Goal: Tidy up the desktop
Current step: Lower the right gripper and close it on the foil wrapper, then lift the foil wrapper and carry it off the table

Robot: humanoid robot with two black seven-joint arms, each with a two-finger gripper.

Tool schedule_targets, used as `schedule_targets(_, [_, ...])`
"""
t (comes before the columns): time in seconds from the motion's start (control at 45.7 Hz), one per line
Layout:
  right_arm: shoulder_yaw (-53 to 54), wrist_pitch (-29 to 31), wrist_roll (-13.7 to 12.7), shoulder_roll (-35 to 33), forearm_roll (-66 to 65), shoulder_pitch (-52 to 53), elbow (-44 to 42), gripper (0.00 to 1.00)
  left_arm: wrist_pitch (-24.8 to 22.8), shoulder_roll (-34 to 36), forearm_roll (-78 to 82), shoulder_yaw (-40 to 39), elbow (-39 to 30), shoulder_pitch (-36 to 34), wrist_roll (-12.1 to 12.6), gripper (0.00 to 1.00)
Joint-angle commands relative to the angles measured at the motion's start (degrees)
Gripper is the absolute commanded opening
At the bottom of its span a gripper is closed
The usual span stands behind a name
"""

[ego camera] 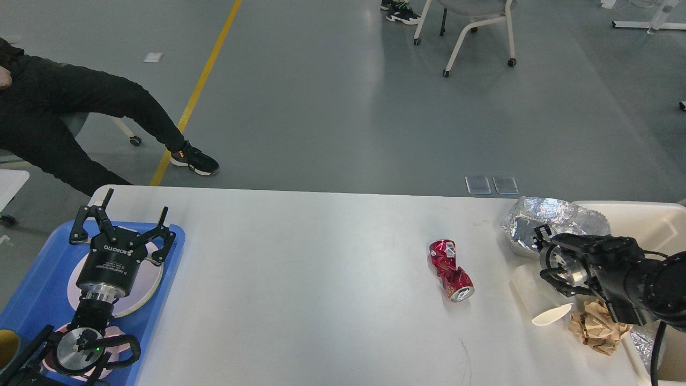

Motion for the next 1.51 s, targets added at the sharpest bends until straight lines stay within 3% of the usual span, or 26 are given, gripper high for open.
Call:
schedule_targets(0.0, [0.00,0.25,0.07,0.11,-0.01,-0.03,0.20,0.33,0.00,0.00,0.00,0.00,0.00,-0.06,0.00,0.96])
schedule_targets(0.175, [0.17,0.51,-0.01,0.11,-0.01,-0.03,0.64,0.05,0.00,0.00,0.00,0.00,0.00,0.03,0.00,0.96])
schedule_targets(0.285, [0.17,0.51,-0.19,0.11,-0.01,0.06,0.64,0.00,0.00,0.00,0.00,0.00,0.00,0.03,0.00,0.96])
schedule_targets(0.679, [0.17,2.62,-0.45,-0.68,-0.01,3.74,3.00,0.00,0.00,0.00,0.00,0.00,0.00,-0.06,0.00,0.96])
schedule_targets(0.898, [-1.85,2.88,-3.00,-7.97,-1.15,16.03,16.44,0.00,0.00,0.00,0.00,0.00,0.00,-0.06,0.00,0.96])
schedule_targets(1.029, [-8.69,6.04,-4.14,-10.70,-5.89,27.37,26.02,0.00,0.00,0.00,0.00,0.00,0.00,-0.06,0.09,0.96])
schedule_targets(1.27, [-28.73,16.23,-3.44,-8.86,-7.48,50.22,40.88,0.00,0.00,0.00,0.00,0.00,0.00,-0.06,0.09,0.96])
schedule_targets(1.489, [-37.79,23.80,-2.92,-4.64,-12.66,69.47,57.58,0.00,0.00,0.00,0.00,0.00,0.00,-0.06,0.09,0.96])
